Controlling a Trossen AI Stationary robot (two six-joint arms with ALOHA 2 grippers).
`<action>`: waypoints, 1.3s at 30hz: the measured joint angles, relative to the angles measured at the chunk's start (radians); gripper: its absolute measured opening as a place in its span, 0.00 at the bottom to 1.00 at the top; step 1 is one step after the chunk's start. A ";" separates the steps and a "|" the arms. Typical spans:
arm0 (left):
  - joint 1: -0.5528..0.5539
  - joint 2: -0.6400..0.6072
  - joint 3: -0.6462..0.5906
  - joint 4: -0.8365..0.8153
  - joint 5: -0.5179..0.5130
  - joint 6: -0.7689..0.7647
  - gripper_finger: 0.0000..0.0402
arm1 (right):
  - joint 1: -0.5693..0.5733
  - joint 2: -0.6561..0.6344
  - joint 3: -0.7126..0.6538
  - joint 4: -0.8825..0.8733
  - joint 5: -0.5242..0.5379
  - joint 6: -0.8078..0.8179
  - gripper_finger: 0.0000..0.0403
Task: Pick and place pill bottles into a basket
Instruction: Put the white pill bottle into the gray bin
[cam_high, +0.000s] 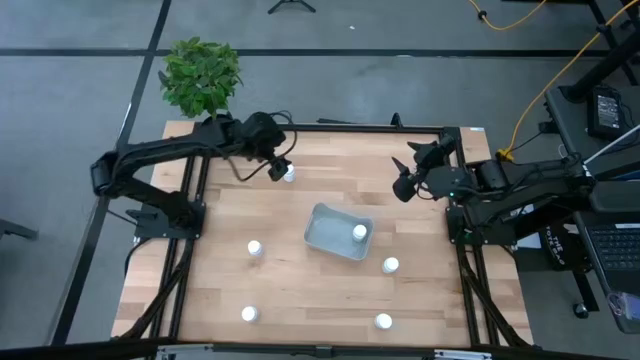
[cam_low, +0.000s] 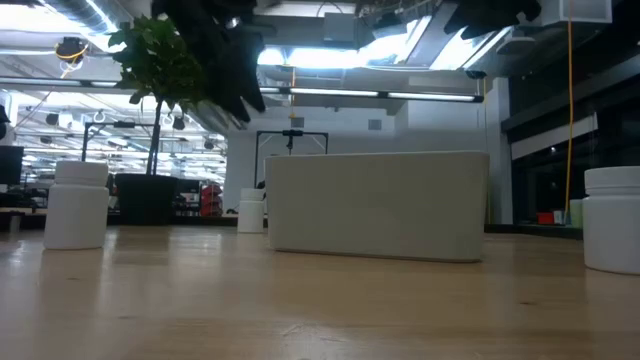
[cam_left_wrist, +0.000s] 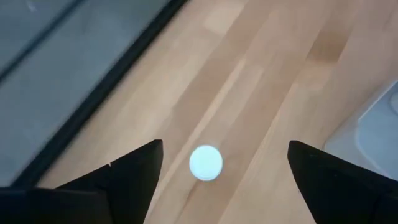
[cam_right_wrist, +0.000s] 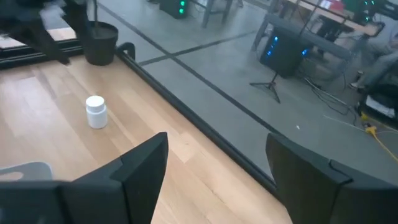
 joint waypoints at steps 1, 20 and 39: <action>0.012 0.022 0.000 -0.001 0.017 -0.006 0.85 | 0.000 -0.009 -0.003 0.004 -0.007 -0.013 0.68; 0.054 0.351 0.000 0.057 0.113 -0.030 0.85 | 0.000 -0.065 -0.004 -0.002 -0.020 -0.140 0.68; 0.049 0.402 0.000 0.046 0.105 -0.022 0.41 | 0.000 -0.065 -0.004 0.002 -0.039 -0.129 0.68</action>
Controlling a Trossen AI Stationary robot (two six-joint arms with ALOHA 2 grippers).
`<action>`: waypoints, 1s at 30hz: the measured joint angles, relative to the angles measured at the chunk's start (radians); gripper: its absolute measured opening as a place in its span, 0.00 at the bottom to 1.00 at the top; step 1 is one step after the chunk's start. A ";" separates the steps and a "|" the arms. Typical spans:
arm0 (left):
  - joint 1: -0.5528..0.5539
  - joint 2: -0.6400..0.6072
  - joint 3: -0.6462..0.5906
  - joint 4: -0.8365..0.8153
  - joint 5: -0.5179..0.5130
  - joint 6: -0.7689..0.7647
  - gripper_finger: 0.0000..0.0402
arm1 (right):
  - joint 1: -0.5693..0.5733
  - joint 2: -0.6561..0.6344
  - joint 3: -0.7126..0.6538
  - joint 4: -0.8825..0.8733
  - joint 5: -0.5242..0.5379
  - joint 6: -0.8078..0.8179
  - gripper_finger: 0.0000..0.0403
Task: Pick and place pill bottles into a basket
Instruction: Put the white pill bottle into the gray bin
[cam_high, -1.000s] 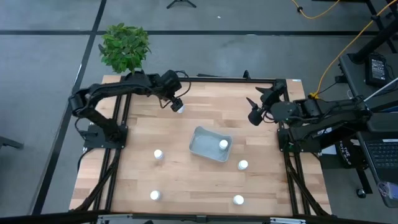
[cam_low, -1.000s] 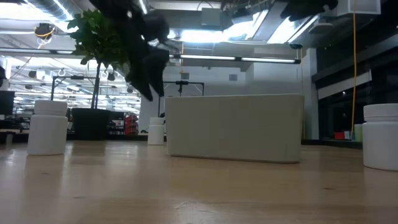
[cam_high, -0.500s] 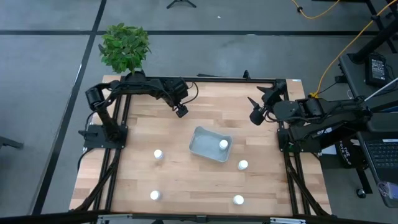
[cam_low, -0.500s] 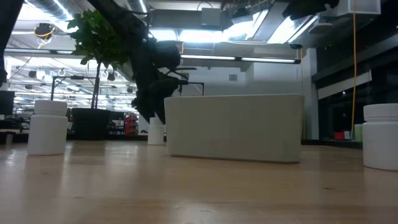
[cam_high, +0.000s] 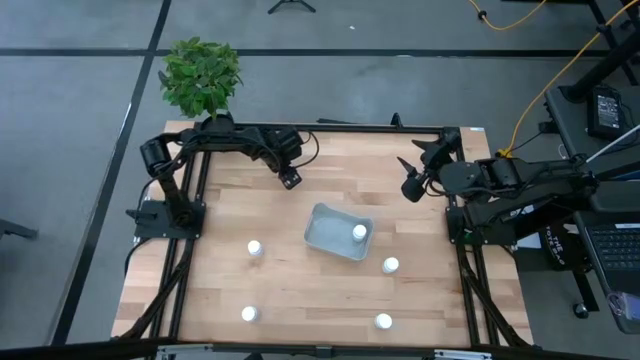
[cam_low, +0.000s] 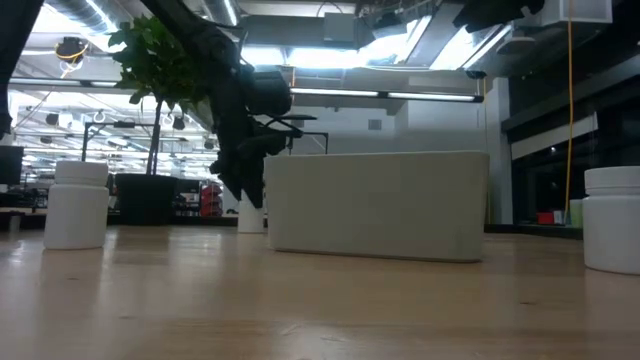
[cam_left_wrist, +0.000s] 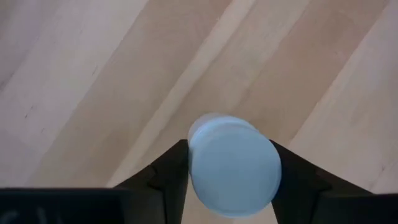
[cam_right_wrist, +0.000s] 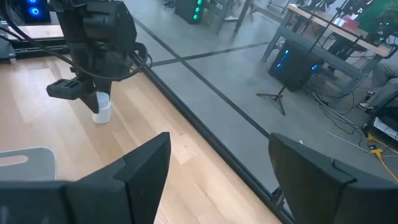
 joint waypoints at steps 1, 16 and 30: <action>-0.006 -0.008 0.002 -0.003 0.011 -0.003 0.41 | 0.000 0.000 0.000 0.000 0.000 0.000 0.68; -0.258 -0.213 0.352 0.003 0.355 -0.015 0.41 | -0.001 0.000 0.000 0.012 0.001 -0.094 0.68; -0.460 -0.062 0.416 -0.130 0.083 0.028 0.41 | -0.001 0.000 0.000 0.054 -0.058 -0.188 0.68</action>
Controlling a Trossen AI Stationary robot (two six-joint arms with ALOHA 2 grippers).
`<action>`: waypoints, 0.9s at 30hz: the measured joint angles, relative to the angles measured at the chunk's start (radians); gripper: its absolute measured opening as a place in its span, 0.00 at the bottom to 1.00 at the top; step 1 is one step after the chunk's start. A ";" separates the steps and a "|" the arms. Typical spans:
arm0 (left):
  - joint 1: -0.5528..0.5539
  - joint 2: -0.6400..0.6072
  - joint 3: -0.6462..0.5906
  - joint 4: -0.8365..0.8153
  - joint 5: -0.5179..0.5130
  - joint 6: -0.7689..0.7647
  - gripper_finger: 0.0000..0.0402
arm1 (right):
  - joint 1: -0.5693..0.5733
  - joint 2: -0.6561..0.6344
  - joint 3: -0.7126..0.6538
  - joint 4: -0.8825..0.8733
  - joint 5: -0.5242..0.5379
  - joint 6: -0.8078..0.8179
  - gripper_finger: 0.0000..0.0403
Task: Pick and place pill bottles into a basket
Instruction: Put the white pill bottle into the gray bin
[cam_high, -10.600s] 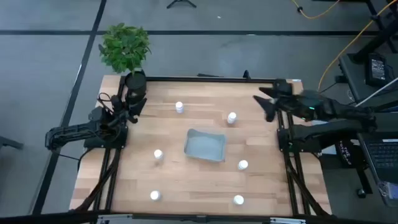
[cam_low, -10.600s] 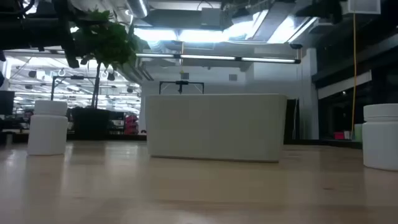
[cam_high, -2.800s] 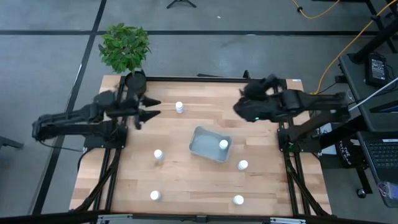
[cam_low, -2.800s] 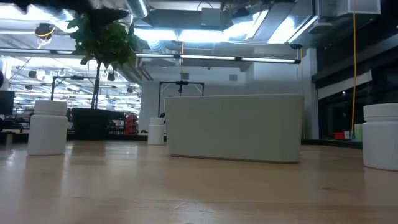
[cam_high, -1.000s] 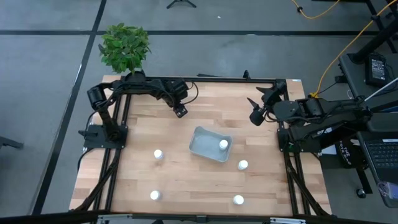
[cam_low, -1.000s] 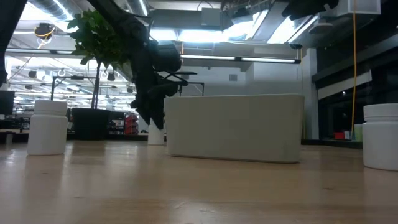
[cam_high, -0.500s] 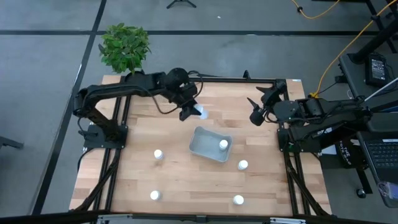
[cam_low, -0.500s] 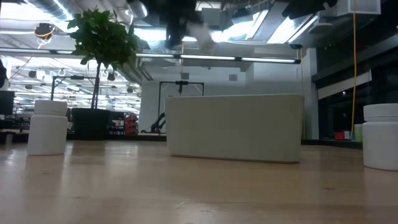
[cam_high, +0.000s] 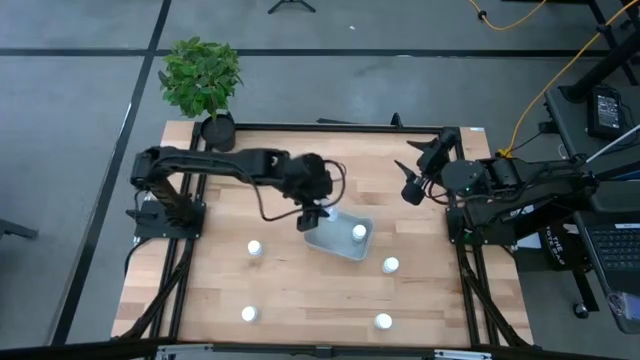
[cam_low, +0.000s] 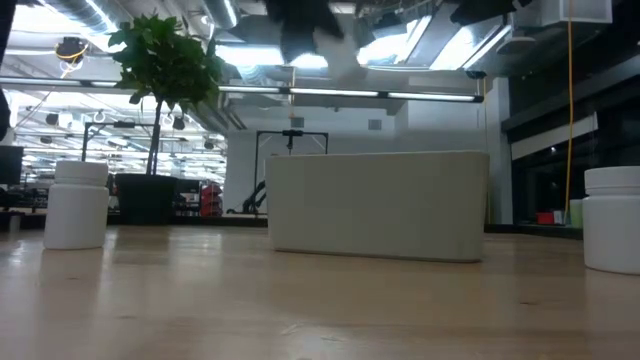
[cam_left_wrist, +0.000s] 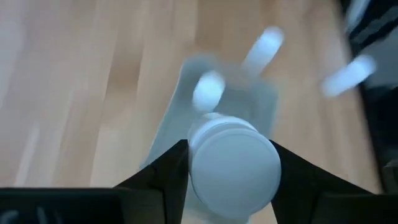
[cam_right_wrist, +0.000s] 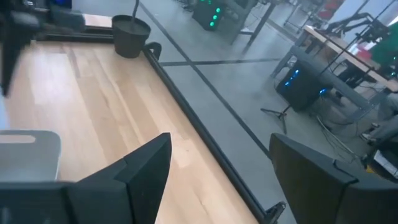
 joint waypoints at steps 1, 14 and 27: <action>0.001 0.023 0.000 -0.015 -0.006 -0.001 0.41 | 0.000 0.000 0.000 0.003 0.000 -0.008 0.68; -0.019 0.269 -0.001 -0.052 -0.014 -0.008 0.41 | 0.000 0.000 0.000 -0.003 -0.028 -0.013 0.68; -0.010 0.330 -0.001 -0.058 -0.190 -0.013 0.48 | 0.000 0.000 0.000 -0.015 -0.077 0.000 0.68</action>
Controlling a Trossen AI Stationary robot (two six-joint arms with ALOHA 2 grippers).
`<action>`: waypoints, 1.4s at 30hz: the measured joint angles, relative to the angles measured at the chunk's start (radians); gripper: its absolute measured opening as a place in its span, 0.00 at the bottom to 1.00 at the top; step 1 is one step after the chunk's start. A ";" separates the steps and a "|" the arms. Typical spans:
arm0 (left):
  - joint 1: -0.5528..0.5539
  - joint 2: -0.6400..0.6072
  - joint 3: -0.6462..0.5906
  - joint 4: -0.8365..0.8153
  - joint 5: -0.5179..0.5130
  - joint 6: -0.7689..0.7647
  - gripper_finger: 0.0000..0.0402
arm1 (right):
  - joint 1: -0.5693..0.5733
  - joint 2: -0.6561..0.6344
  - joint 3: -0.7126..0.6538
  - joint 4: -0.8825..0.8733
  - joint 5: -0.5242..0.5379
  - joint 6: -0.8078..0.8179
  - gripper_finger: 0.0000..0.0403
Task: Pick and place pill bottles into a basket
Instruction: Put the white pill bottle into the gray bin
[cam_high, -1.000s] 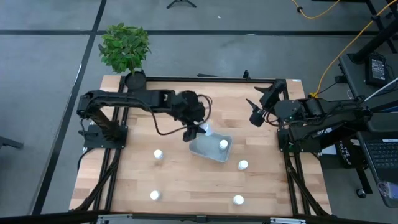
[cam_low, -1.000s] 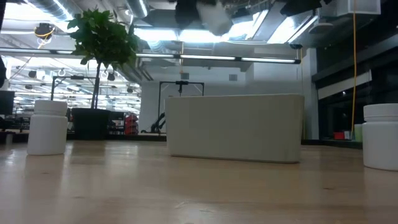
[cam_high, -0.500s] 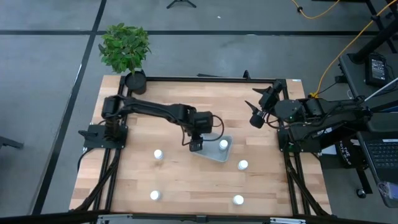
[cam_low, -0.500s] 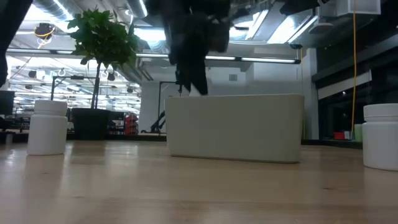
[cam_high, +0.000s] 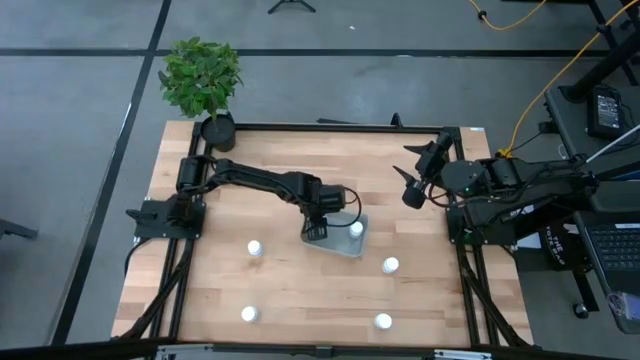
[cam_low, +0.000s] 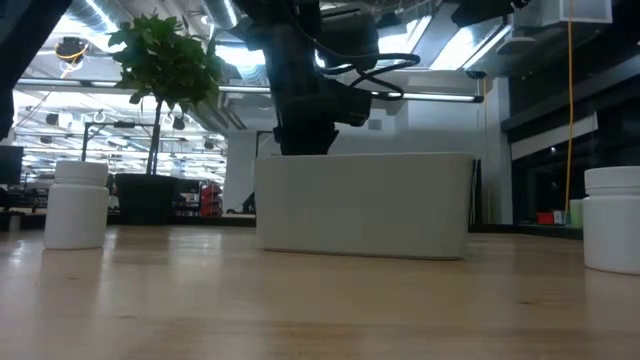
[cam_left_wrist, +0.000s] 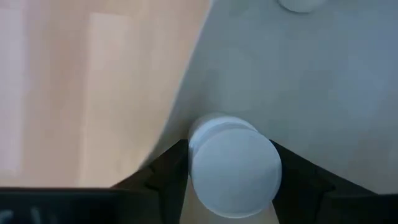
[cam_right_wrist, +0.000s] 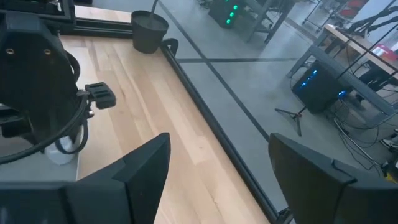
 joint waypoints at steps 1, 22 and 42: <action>0.002 -0.002 0.000 0.000 -0.005 -0.006 0.52 | 0.000 0.000 0.000 0.000 0.000 0.000 0.68; 0.018 -0.020 0.475 -0.547 -0.169 0.024 0.85 | 0.047 0.003 0.034 -0.206 -0.211 -0.057 0.68; -0.001 -0.115 0.547 -0.767 -0.726 -0.194 0.85 | 0.284 0.518 0.183 -0.428 -0.612 0.796 0.75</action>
